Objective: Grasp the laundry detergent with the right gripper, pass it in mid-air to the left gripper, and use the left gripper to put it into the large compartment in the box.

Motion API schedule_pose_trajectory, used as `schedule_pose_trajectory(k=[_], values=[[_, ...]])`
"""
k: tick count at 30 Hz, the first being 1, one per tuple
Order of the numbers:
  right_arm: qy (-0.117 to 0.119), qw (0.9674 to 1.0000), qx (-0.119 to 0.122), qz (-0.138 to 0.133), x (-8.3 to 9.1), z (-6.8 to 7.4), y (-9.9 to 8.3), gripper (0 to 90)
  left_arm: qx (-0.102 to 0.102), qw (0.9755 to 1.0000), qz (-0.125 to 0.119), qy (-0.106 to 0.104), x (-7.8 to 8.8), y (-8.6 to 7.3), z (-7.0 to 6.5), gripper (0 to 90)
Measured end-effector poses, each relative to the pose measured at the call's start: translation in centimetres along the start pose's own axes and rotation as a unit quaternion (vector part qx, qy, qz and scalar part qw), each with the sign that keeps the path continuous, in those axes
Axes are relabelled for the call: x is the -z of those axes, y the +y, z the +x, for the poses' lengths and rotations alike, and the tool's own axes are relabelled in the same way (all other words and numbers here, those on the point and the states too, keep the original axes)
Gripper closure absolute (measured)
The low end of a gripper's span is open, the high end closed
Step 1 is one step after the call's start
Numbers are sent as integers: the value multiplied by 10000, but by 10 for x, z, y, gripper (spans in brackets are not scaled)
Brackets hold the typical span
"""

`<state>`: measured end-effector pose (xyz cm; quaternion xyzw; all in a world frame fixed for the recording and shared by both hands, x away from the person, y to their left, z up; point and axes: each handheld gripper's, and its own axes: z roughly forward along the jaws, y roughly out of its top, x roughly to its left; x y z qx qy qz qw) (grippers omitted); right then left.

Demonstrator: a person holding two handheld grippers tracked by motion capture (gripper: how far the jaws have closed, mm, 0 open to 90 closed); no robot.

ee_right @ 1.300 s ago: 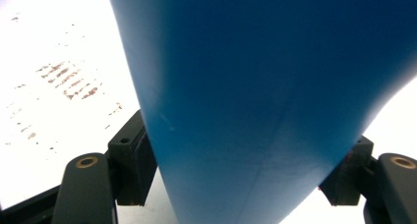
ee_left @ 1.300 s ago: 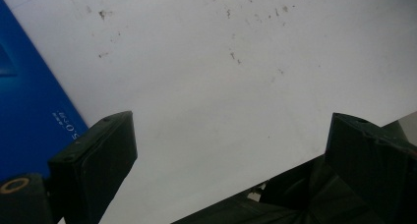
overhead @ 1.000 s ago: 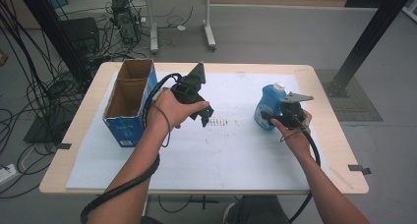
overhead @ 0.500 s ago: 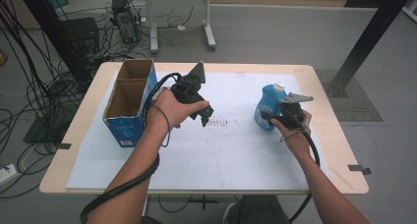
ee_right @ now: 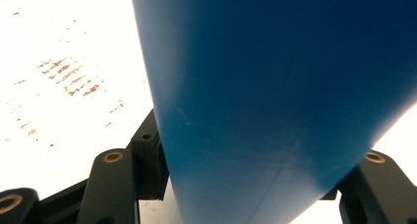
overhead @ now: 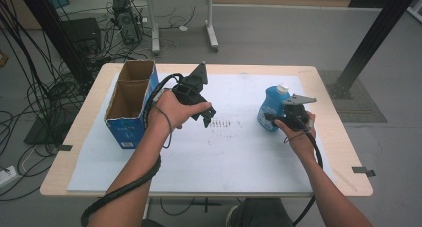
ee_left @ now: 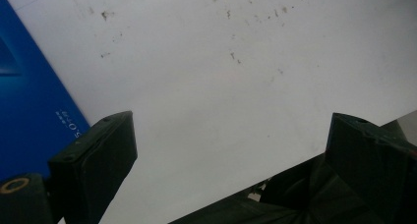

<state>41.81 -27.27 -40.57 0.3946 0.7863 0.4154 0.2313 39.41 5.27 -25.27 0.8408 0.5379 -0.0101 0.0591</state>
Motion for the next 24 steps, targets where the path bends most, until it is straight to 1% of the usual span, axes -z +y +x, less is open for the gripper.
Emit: schedule_pose_trajectory(k=[6,15,16,23,24], values=[[-17,10000,-23,14,0,0,0,408,-24,10000,-1,9,1,0,0,60],[-34,10000,-34,14,0,1,0,408,8,10000,-21,8,1,-1,-1,60],[-38,10000,-34,13,0,1,0,408,-31,10000,10,16,1,-1,-1,60],[-45,10000,-31,11,0,1,0,408,-13,10000,-6,24,1,-1,-2,60],[-45,10000,-29,11,0,1,0,408,-35,10000,7,27,1,-1,-2,60]])
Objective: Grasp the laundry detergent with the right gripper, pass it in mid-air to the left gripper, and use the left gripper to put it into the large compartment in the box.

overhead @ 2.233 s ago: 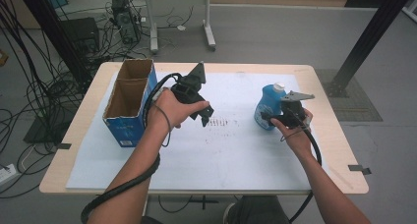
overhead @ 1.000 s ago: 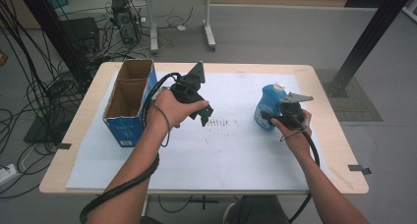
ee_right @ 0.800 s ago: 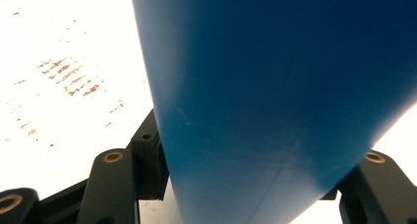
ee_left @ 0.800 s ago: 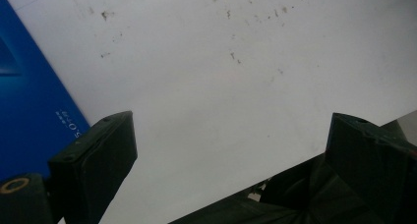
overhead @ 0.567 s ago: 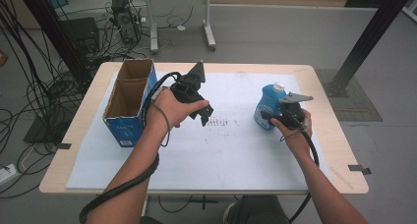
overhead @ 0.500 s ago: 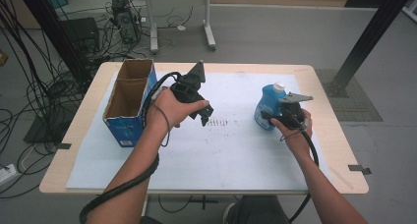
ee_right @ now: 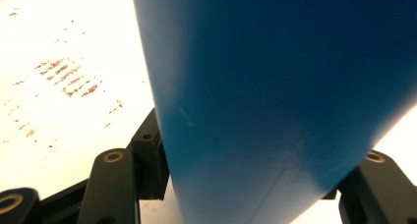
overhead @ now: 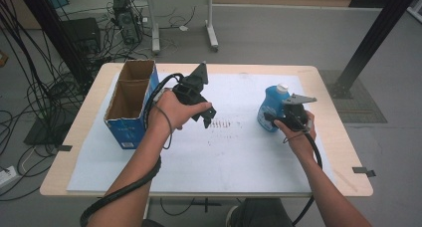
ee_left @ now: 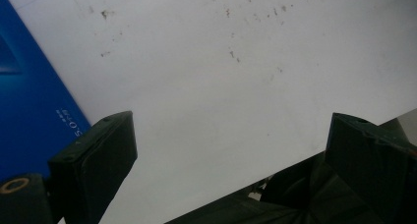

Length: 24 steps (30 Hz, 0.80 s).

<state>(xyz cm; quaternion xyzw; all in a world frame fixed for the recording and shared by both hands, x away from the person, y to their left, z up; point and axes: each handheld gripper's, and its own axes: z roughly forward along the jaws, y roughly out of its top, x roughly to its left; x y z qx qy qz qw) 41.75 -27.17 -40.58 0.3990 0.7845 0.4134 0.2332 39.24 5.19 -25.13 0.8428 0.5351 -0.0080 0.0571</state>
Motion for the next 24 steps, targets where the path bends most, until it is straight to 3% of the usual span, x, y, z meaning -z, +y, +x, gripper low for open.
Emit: schedule_pose_trajectory(k=[24], values=[[18,10000,-22,-14,0,-1,0,412,9,10000,-27,-8,1,0,-1,60]])
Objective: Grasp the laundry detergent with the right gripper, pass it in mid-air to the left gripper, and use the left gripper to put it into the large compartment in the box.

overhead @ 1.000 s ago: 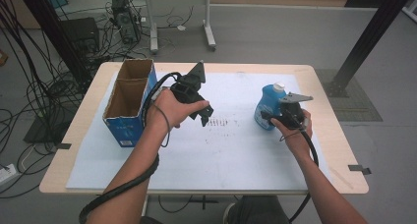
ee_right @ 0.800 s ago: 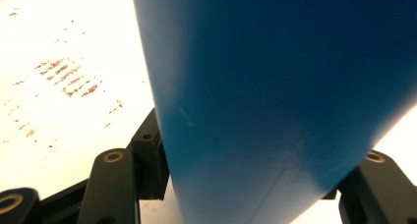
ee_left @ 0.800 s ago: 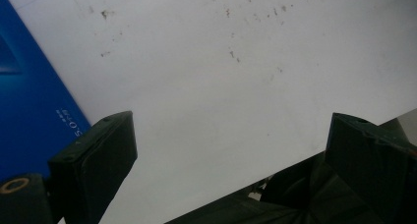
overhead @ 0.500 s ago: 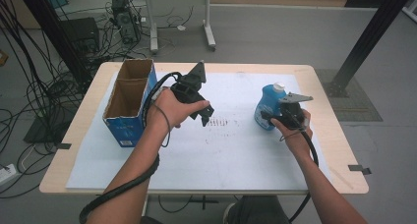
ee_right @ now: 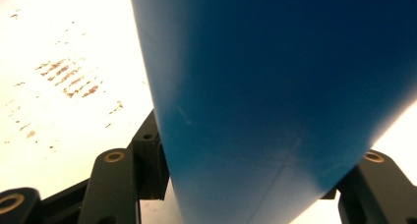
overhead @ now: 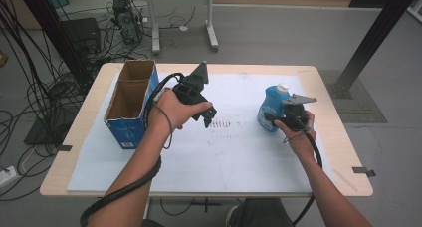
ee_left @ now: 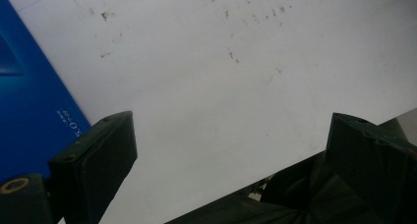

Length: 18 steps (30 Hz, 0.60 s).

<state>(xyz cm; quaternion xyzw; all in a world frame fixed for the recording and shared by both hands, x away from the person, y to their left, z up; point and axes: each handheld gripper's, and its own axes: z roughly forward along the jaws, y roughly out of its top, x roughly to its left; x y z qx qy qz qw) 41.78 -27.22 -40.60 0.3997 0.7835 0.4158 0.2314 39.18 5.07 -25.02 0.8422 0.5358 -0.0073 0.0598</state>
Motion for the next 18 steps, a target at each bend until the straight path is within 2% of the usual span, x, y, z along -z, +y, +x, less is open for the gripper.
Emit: schedule_pose_trajectory(k=[18], values=[[2,10000,-6,5,0,0,0,416,-14,10000,1,15,1,0,0,60]])
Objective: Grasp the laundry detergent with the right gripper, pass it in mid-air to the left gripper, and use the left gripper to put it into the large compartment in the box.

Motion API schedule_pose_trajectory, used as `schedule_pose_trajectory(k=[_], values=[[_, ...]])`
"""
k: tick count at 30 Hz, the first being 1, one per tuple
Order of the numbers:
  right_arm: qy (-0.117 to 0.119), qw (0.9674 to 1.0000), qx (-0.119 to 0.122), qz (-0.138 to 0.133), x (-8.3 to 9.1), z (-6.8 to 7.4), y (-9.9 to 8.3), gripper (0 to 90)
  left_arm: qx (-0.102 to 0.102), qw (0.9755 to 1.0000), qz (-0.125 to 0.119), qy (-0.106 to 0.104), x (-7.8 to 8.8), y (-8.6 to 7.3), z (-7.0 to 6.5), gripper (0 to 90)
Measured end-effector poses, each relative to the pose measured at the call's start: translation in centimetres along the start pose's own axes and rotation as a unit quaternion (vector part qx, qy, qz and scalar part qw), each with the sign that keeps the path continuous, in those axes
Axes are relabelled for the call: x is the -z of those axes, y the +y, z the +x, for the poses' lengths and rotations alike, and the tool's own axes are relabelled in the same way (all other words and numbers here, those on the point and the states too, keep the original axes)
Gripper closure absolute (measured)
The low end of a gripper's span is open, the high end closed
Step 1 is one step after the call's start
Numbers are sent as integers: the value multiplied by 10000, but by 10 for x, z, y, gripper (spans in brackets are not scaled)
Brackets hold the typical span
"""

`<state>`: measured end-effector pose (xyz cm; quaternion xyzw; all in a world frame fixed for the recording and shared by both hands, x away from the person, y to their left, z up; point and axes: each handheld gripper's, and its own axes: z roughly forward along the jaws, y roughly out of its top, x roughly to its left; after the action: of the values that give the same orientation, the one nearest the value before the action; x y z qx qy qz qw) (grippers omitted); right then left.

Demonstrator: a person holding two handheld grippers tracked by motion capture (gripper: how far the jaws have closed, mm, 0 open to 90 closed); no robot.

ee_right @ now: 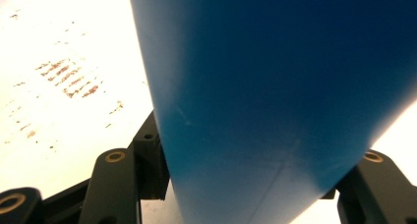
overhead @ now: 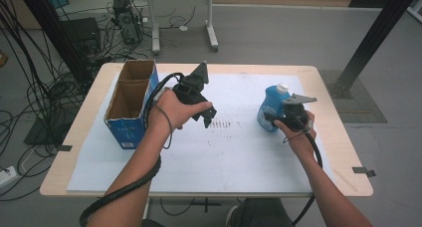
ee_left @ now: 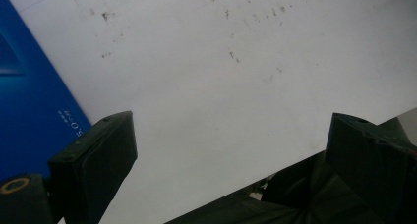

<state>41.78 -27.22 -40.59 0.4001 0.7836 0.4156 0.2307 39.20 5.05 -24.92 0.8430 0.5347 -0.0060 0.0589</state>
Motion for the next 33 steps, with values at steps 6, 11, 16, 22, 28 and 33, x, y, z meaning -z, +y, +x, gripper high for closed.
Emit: schedule_pose_trajectory(k=[6,11,16,22,28,33], values=[[1,10000,-14,2,0,0,0,419,-11,10000,-22,4,1,0,0,60],[0,10000,-14,-2,0,0,0,419,11,10000,-28,-2,0,0,0,60],[-1,10000,-16,-3,0,0,0,420,-8,10000,-6,3,1,0,0,60],[0,10000,-19,3,0,0,0,420,12,10000,-24,13,2,-1,0,60],[-4,10000,-20,4,0,0,0,422,14,10000,-47,11,2,-1,-1,60],[-9,10000,-20,4,0,0,0,423,-14,10000,-16,19,3,-1,0,60]])
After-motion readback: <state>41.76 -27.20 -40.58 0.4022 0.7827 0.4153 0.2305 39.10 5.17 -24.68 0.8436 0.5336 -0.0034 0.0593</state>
